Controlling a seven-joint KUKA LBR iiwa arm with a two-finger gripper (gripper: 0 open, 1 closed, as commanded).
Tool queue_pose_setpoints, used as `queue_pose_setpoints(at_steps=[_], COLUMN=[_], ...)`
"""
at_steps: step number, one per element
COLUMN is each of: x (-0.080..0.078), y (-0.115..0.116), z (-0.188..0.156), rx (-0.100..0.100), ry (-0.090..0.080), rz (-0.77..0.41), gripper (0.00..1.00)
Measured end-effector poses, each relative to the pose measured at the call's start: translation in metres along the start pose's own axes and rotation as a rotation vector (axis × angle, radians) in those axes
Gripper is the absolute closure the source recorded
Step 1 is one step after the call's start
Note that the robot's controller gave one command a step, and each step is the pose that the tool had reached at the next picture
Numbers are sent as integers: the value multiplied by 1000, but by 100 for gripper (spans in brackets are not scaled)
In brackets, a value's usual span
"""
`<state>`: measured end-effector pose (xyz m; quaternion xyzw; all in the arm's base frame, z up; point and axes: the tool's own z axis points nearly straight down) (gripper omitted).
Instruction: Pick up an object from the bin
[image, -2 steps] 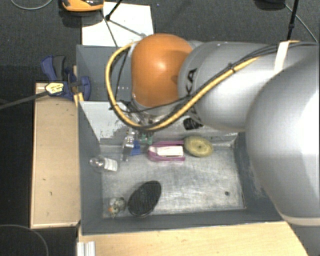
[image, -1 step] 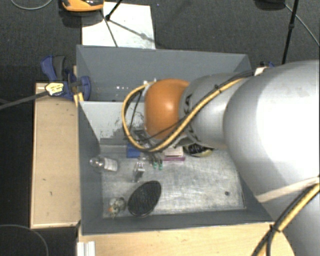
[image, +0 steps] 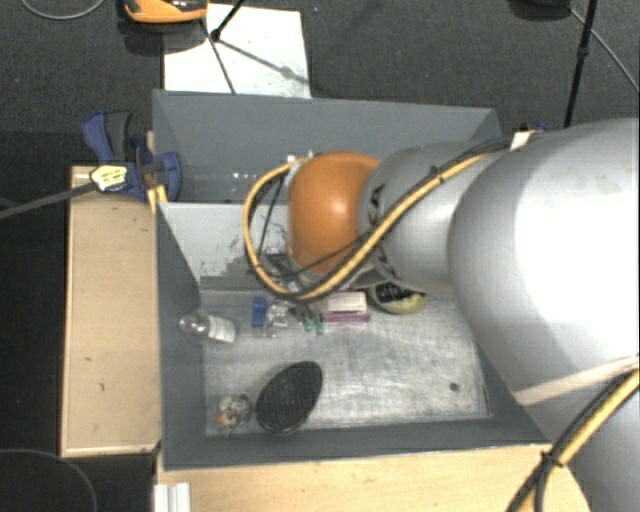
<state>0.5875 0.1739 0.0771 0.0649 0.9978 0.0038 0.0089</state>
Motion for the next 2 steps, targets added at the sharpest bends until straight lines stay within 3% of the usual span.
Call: queue_pose_setpoints(at_steps=[1, 2], x=[5, 7], y=[-3, -4], z=[-151, -146], rx=[4, 7], ry=[7, 15], rz=[-38, -38], gripper=[100, 100])
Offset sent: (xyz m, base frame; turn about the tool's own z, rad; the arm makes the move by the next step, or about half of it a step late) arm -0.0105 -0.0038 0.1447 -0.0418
